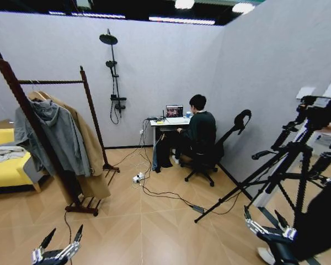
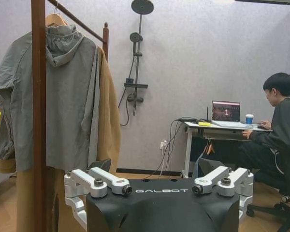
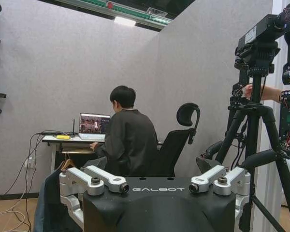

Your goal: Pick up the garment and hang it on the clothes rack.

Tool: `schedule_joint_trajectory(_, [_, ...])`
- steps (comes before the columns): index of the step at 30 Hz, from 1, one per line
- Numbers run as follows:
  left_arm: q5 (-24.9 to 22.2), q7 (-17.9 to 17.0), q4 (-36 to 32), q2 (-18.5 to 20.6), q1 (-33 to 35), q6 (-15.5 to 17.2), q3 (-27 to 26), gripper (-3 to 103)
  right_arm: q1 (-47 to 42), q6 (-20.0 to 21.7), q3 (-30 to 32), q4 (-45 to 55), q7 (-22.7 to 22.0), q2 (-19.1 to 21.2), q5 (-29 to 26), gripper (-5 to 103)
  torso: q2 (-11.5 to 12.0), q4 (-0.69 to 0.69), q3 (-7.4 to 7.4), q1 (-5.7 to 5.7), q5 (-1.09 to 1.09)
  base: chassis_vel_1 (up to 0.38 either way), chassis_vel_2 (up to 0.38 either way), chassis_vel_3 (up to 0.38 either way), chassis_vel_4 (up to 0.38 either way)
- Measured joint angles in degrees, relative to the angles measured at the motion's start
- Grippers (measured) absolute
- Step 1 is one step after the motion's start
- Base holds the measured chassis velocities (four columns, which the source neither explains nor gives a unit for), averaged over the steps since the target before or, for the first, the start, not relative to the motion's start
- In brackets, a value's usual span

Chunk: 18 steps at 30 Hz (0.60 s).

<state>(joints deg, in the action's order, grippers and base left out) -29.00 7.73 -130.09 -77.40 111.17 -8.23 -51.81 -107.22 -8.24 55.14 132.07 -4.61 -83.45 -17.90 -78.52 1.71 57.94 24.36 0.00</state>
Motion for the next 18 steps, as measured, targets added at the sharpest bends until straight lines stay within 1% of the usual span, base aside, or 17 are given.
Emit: schedule_joint_trajectory(18, [0.0, 0.0, 0.0, 0.0, 0.0, 0.0, 0.0, 100, 0.0, 0.0, 0.0, 0.0, 0.0, 0.0, 0.0, 100, 0.0, 0.0, 0.0, 0.0, 0.0, 0.0, 0.0, 0.0, 0.0])
